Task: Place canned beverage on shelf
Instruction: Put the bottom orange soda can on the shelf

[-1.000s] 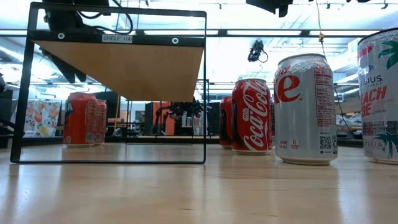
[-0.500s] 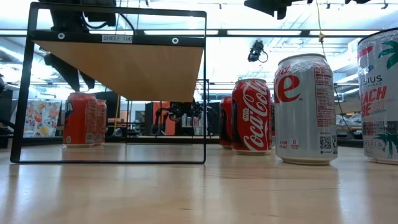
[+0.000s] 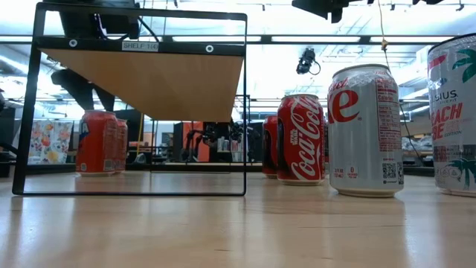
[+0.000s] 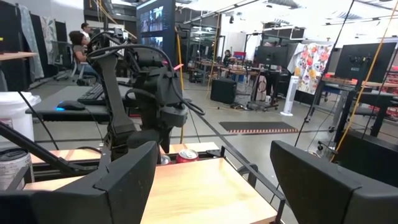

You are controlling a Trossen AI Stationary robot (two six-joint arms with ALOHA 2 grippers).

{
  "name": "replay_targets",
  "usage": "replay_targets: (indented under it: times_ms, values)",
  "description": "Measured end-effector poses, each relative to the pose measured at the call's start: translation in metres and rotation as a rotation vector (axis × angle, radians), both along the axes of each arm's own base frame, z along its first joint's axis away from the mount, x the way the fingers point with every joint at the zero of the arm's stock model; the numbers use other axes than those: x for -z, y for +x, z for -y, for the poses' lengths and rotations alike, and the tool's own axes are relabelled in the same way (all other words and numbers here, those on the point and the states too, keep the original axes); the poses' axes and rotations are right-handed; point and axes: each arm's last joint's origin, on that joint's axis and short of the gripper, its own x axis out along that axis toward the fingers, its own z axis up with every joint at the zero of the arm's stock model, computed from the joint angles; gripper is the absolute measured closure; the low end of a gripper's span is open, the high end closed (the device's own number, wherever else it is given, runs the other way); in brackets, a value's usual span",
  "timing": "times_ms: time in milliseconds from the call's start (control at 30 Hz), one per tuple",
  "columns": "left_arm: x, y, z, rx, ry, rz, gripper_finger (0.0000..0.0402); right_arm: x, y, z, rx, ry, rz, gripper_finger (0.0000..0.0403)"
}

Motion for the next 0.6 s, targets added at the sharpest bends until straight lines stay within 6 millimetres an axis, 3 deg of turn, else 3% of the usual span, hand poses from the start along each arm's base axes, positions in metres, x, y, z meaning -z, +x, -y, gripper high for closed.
replay_targets:
  times_ms: [367, 600]
  values:
    - [-0.02, 0.002, -0.001, 0.025, 0.018, 0.045, 0.0088, 0.0, 0.0, 0.0, 0.0, 0.0, 0.0, 0.008]
    - [-0.014, 0.008, -0.002, 0.023, -0.008, 0.011, 0.0088, 0.0, 0.0, 0.0, -0.01, -0.001, 0.001, 0.008]
